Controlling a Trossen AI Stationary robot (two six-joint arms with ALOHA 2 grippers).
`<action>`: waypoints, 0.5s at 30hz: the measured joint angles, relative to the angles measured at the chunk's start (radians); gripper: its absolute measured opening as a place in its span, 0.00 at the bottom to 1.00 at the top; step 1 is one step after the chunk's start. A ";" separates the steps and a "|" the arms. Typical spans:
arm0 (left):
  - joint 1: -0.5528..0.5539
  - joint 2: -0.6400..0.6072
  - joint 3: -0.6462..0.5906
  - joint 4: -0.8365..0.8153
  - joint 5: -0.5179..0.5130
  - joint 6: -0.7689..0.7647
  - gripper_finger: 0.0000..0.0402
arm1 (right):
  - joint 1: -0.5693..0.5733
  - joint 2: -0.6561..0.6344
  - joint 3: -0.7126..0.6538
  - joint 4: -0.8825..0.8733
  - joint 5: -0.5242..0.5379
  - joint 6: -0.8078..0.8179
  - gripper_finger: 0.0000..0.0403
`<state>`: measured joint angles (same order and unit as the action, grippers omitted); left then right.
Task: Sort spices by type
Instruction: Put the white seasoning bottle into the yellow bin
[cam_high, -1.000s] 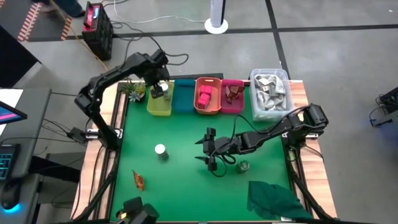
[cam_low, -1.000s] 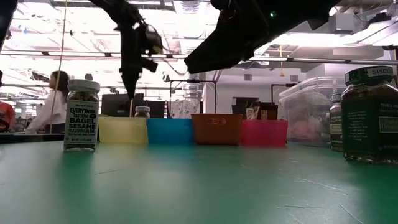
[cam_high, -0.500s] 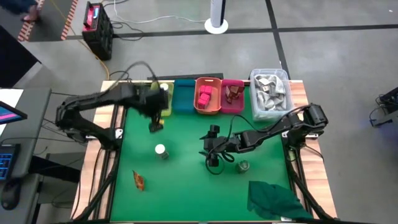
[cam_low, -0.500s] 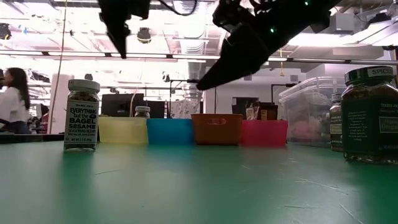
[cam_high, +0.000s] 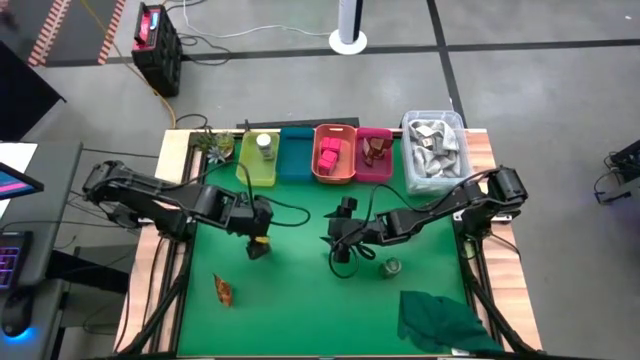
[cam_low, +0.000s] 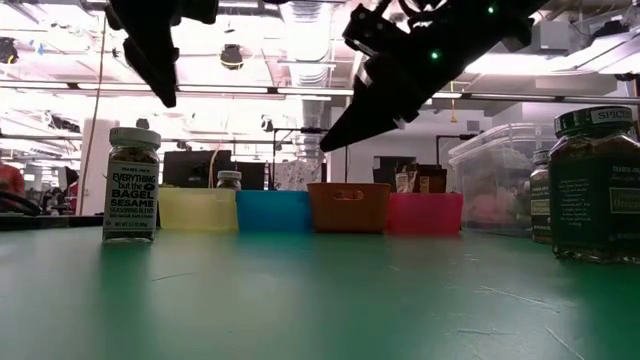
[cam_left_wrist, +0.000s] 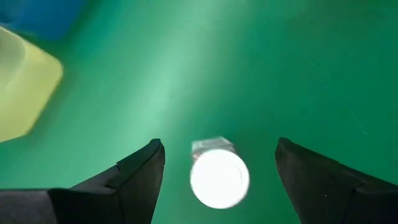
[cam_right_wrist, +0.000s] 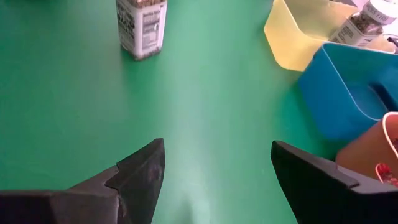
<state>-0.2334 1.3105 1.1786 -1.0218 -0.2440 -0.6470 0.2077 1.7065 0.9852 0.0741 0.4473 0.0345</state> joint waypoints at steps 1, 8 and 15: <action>-0.004 -0.001 0.000 -0.001 -0.016 -0.011 0.73 | 0.000 0.000 0.000 0.006 0.000 0.000 0.80; -0.032 0.021 -0.031 -0.003 -0.123 -0.085 0.73 | 0.009 0.000 0.000 0.028 -0.001 0.003 0.80; -0.069 0.019 -0.101 0.097 -0.117 -0.087 0.73 | 0.022 0.000 0.000 0.032 -0.003 0.002 0.80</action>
<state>-0.3024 1.3292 1.0774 -0.9248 -0.3607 -0.7345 0.2295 1.7065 0.9852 0.1066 0.4443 0.0361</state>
